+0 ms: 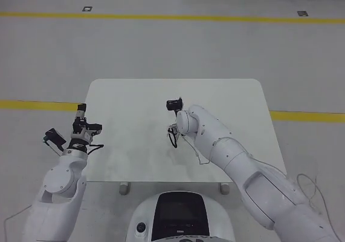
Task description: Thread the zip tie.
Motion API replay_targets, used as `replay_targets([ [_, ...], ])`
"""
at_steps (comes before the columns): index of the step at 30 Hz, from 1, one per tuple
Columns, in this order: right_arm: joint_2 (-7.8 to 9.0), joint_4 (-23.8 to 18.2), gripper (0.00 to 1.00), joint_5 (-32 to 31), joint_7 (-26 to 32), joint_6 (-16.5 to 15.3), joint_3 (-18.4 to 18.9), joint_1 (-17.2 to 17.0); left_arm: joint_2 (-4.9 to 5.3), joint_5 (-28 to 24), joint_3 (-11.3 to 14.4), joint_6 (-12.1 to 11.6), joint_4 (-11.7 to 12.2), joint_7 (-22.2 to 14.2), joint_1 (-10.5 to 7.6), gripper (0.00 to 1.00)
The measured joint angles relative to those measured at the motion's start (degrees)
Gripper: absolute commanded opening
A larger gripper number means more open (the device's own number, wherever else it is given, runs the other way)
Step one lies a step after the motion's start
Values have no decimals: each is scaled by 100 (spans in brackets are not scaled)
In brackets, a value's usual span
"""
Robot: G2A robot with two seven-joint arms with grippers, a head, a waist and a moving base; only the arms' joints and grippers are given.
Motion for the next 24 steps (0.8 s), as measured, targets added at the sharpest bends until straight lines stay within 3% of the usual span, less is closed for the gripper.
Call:
replay_targets([
  [10,-245,361,18,-367,8,0,157,32,0,0,0,0,0,0,0,100],
  [24,-742,1452,12,-803,86,0,366,384,0,0,0,0,0,0,0,100],
])
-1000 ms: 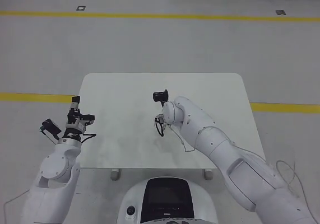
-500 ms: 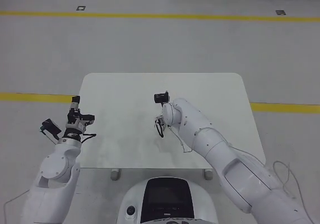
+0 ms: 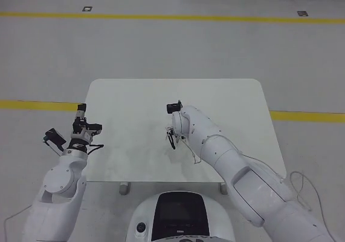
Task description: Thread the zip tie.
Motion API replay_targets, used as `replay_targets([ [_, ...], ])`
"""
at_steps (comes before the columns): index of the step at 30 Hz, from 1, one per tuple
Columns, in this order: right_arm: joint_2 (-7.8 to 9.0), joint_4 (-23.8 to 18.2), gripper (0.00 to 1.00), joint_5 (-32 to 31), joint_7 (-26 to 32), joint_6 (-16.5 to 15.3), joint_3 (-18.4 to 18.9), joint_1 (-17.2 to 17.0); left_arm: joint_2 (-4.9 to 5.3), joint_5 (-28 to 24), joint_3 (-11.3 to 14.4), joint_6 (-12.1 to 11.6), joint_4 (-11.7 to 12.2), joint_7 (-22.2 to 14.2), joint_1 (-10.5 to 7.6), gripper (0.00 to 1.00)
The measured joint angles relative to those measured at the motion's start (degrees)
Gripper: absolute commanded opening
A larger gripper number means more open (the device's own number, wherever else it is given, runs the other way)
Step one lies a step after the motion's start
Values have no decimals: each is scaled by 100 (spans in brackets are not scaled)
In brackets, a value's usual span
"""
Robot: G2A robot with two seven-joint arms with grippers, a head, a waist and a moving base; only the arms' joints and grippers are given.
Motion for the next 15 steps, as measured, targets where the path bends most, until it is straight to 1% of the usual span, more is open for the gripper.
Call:
replay_targets([
  [5,-169,336,11,-119,-17,0,105,112,0,0,0,0,0,0,0,100],
  [8,-258,528,13,-158,-66,0,171,172,0,0,0,0,0,0,0,100],
  [12,-374,814,18,-211,-169,0,268,270,0,0,0,0,0,0,0,100],
  [15,-464,1065,18,-274,-258,0,344,362,0,0,0,0,0,0,0,100],
])
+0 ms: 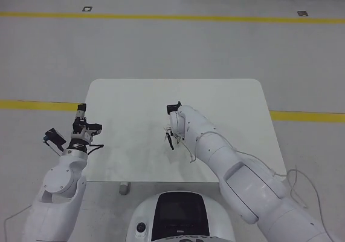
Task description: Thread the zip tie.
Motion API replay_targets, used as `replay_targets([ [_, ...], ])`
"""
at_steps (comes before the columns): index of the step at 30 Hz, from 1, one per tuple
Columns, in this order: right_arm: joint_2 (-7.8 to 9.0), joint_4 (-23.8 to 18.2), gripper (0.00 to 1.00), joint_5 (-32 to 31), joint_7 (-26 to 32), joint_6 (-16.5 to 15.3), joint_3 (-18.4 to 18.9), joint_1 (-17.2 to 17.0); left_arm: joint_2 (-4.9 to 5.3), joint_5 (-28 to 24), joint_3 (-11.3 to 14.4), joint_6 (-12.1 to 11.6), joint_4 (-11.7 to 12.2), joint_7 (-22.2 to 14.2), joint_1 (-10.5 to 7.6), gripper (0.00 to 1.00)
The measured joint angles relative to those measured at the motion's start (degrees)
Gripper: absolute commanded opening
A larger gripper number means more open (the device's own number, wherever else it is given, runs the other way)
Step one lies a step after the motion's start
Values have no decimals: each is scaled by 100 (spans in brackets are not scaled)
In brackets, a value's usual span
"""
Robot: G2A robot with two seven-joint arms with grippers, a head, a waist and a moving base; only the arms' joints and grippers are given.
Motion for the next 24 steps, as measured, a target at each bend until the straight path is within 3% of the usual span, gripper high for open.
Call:
replay_targets([
  [11,-292,727,20,-119,-219,0,237,280,0,0,0,0,0,0,0,100],
  [24,-483,1252,20,-182,-333,0,374,488,0,0,0,0,0,0,0,100],
])
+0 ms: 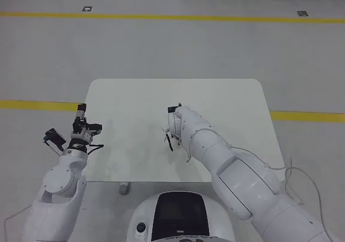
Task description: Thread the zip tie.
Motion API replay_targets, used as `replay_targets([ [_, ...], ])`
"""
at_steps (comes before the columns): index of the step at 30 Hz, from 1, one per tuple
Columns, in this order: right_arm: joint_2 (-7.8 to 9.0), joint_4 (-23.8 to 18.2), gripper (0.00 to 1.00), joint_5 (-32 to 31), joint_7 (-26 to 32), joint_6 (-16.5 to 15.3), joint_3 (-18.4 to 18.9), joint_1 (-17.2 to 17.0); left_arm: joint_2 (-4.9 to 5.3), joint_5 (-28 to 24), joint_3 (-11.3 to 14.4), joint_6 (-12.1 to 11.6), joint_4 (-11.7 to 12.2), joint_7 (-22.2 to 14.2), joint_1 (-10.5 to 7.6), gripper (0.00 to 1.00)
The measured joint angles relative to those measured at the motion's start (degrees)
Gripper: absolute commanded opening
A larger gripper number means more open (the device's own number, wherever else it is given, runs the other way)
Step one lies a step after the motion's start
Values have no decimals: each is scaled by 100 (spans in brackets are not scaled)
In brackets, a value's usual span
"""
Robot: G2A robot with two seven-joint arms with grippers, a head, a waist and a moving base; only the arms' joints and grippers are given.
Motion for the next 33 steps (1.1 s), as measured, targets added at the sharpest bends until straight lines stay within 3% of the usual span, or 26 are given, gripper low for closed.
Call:
replay_targets([
  [15,-72,335,12,194,-526,0,117,113,0,0,0,0,0,0,0,100],
  [33,-36,340,15,221,-606,0,58,27,0,0,0,0,0,0,0,100],
])
